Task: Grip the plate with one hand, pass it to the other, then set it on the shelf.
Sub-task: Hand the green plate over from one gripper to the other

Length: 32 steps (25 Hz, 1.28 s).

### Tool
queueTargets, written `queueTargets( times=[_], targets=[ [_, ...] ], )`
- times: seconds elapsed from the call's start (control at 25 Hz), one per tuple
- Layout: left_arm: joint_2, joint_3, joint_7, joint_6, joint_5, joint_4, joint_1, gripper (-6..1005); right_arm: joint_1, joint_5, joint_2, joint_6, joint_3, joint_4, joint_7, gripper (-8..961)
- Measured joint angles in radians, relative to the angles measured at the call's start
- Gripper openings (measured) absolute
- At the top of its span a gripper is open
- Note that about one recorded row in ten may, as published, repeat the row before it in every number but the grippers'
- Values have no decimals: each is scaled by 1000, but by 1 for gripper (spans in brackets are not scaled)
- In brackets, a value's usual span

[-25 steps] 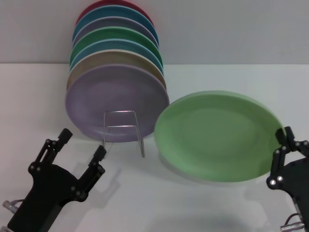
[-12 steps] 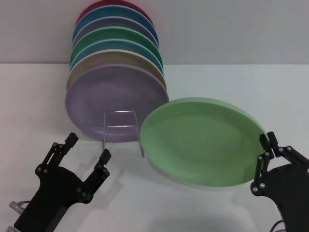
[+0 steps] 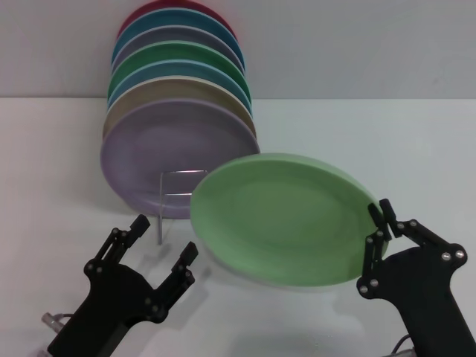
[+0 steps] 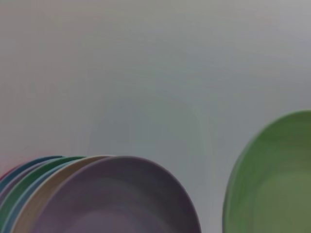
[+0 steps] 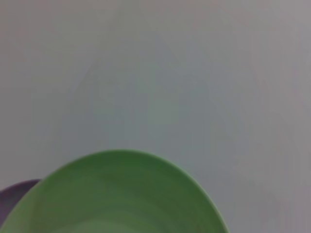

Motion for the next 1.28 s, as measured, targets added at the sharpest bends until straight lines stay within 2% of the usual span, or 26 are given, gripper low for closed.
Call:
queueTargets(
  times=[0.36,1.08,1.28],
  targets=[
    [2,-7,-5,-45,-1,-33,-21,780,14,4,0,25,-2,4,-16,20],
    [4,-45,-45,-81,-9,-22,-57,780,24,8,0,35,-13,3,-16,20],
    [4,-45,-45,-88,-7,-21,-63,679,27,8,0,43,-12,6,-16,20]
  ],
)
